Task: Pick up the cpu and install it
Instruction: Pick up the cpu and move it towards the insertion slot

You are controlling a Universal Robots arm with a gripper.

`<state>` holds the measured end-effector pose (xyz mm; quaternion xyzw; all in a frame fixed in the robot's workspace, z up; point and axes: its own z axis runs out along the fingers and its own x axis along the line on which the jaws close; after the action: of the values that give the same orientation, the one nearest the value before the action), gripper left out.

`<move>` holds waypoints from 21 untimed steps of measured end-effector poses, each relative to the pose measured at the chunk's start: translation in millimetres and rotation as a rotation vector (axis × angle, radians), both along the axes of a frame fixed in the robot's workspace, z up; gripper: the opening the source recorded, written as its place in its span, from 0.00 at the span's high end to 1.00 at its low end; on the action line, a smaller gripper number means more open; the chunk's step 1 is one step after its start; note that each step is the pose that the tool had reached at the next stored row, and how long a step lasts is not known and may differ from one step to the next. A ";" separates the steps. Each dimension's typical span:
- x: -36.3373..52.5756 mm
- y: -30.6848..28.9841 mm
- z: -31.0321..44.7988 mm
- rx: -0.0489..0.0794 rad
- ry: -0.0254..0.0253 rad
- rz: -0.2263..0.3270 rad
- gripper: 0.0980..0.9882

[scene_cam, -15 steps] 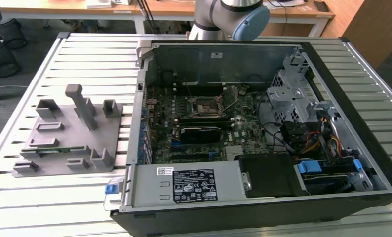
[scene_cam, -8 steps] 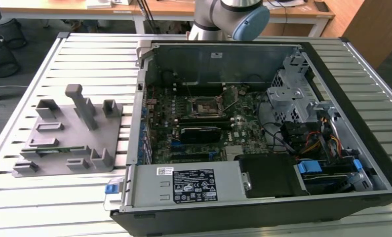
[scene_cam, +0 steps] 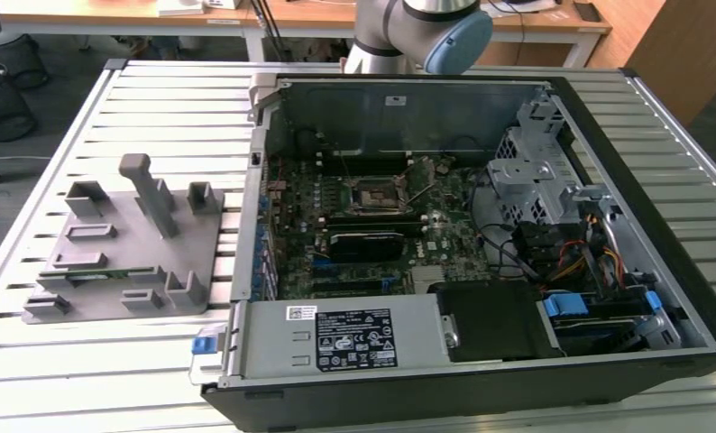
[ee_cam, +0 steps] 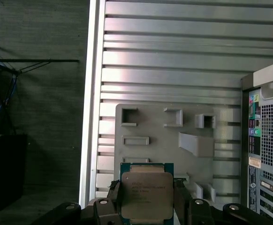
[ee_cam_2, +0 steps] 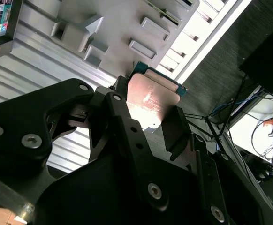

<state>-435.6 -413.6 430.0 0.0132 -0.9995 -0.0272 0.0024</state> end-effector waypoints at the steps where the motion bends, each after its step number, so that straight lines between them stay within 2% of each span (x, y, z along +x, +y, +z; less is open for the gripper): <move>1: 0.0 0.0 0.3 0.000 0.0000 0.000 0.51; 21: 0.0 0.0 4.7 0.000 0.0000 0.000 0.51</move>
<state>-435.6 -413.6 434.7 0.0132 -0.9995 -0.0272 0.0024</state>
